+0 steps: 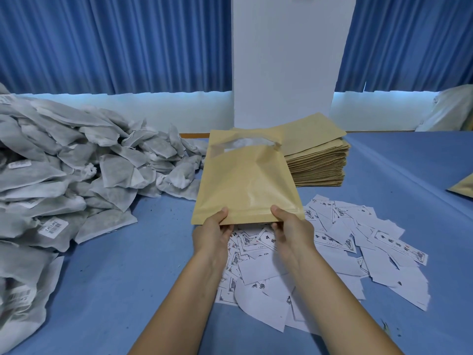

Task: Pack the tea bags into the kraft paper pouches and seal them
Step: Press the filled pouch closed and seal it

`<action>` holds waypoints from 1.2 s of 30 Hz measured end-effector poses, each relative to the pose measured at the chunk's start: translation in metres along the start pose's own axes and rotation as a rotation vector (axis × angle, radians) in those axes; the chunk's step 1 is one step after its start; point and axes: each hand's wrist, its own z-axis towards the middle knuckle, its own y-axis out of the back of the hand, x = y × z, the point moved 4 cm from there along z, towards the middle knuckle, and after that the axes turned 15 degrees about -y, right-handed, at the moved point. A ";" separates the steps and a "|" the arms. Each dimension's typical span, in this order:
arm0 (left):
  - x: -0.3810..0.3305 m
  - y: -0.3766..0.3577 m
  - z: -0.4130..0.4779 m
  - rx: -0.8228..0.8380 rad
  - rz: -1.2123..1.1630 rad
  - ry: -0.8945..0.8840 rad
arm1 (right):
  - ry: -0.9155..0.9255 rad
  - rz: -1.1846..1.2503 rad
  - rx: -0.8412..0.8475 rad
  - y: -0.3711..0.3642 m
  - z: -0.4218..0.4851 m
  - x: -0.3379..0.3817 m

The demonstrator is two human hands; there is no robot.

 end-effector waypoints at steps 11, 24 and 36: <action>-0.012 0.008 0.005 -0.037 0.086 -0.056 | 0.007 0.054 0.032 0.003 0.002 0.009; 0.005 -0.009 -0.012 0.163 0.207 -0.091 | -0.038 -0.153 0.217 -0.013 0.001 -0.009; 0.013 -0.016 -0.015 0.166 -0.012 -0.060 | 0.030 -0.137 0.245 -0.015 -0.003 -0.006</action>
